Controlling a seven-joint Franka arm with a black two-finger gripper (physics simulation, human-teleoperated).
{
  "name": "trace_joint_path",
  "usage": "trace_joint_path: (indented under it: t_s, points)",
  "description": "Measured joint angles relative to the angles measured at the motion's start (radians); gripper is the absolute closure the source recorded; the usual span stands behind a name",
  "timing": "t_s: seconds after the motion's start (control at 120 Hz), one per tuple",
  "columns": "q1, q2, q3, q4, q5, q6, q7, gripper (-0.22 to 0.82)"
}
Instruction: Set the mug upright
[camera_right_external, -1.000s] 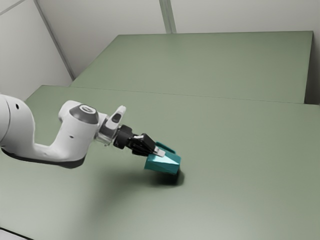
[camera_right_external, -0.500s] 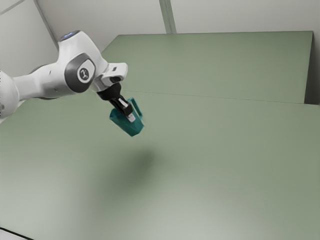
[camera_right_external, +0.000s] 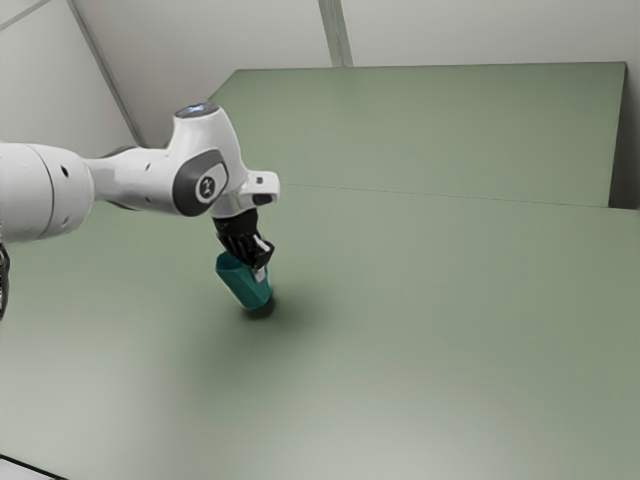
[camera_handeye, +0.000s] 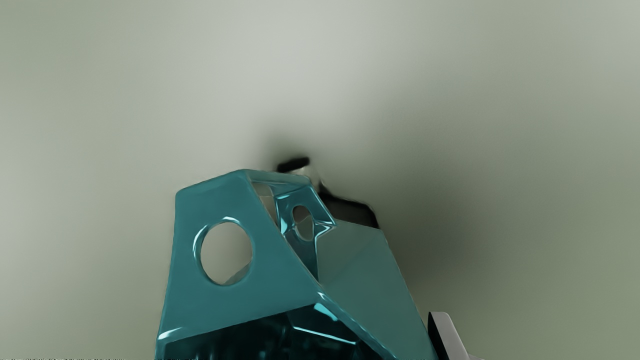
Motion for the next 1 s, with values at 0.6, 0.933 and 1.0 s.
trace_joint_path:
  t_s: [0.6,0.933,1.0]
  points:
    - [-0.007,-0.073,-0.008,-0.015,-0.025,-0.011,-0.137,0.14]
    - [-0.03,-0.133,-0.008,0.208,-0.032,-0.203,-0.159,0.03]
    - [-0.034,-0.133,-0.007,0.275,-0.031,-0.26,-0.157,0.02]
